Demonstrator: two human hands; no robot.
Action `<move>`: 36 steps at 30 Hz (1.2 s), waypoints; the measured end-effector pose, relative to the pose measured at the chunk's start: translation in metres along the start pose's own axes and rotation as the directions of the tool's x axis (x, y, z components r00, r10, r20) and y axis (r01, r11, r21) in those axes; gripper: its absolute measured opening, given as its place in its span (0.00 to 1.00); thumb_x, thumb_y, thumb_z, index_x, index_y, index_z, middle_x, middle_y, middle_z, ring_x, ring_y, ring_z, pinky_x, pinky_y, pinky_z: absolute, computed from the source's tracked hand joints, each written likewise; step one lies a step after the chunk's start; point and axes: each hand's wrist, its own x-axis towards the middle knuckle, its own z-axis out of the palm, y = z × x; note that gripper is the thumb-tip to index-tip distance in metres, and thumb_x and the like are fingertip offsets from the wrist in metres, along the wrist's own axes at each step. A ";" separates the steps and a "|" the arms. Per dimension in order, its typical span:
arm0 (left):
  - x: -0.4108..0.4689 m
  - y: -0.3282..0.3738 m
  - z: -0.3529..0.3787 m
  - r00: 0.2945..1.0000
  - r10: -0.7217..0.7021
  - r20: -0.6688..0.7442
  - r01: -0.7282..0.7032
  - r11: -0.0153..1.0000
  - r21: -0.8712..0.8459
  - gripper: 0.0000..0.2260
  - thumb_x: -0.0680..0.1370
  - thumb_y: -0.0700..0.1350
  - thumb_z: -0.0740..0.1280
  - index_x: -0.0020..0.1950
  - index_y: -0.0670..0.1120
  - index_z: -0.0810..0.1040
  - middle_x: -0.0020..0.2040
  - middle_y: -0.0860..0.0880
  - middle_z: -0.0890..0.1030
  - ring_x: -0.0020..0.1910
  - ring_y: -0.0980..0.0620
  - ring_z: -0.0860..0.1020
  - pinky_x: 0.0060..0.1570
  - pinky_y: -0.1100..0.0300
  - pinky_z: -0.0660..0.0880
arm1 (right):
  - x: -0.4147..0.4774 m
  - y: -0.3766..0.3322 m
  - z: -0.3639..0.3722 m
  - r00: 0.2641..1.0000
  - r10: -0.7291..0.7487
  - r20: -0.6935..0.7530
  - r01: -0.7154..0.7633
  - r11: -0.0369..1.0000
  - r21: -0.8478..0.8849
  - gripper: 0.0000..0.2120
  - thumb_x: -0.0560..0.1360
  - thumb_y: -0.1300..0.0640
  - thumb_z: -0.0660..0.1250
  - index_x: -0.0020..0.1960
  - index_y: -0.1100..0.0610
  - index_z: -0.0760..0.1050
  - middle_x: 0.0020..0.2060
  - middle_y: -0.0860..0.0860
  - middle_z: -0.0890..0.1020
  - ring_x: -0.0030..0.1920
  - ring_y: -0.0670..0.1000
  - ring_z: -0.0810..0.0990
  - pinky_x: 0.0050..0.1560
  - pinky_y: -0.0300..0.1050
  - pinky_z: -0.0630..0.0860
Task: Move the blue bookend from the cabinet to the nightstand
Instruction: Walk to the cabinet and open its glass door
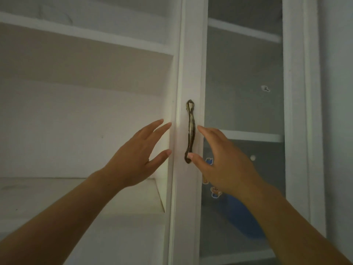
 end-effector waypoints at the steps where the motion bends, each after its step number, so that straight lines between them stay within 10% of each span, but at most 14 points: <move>1: 0.004 -0.002 -0.002 1.000 0.002 -0.014 -0.002 1.000 -0.001 0.29 0.74 0.65 0.47 0.74 0.57 0.50 0.76 0.53 0.55 0.73 0.55 0.56 0.66 0.61 0.55 | 0.003 0.000 0.000 1.000 -0.005 -0.011 0.005 1.000 0.002 0.31 0.75 0.43 0.59 0.73 0.48 0.51 0.73 0.45 0.59 0.70 0.47 0.60 0.65 0.42 0.60; 21: 0.031 -0.045 0.053 0.989 0.117 -0.094 -0.146 0.887 -0.439 0.27 0.77 0.58 0.53 0.73 0.59 0.45 0.75 0.59 0.52 0.72 0.65 0.50 0.66 0.74 0.48 | 0.030 -0.019 0.022 0.969 0.088 -0.230 -0.124 0.981 -0.148 0.27 0.74 0.48 0.64 0.70 0.53 0.61 0.65 0.47 0.67 0.63 0.46 0.67 0.64 0.41 0.65; 31: 0.029 -0.037 0.059 0.992 0.128 -0.022 -0.112 0.756 -0.645 0.30 0.78 0.52 0.57 0.70 0.59 0.37 0.76 0.55 0.40 0.74 0.58 0.43 0.72 0.55 0.52 | 0.035 -0.039 0.037 0.919 0.208 -0.336 -0.276 0.947 -0.167 0.27 0.74 0.55 0.66 0.70 0.55 0.62 0.56 0.47 0.69 0.50 0.43 0.71 0.58 0.41 0.74; 36: 0.029 -0.036 0.066 0.990 0.118 -0.077 -0.139 0.729 -0.670 0.29 0.78 0.53 0.56 0.68 0.61 0.37 0.76 0.56 0.40 0.72 0.61 0.41 0.69 0.61 0.47 | 0.036 -0.043 0.050 0.865 0.300 -0.403 -0.362 0.928 -0.088 0.24 0.75 0.56 0.64 0.70 0.53 0.63 0.56 0.47 0.70 0.48 0.42 0.72 0.53 0.35 0.73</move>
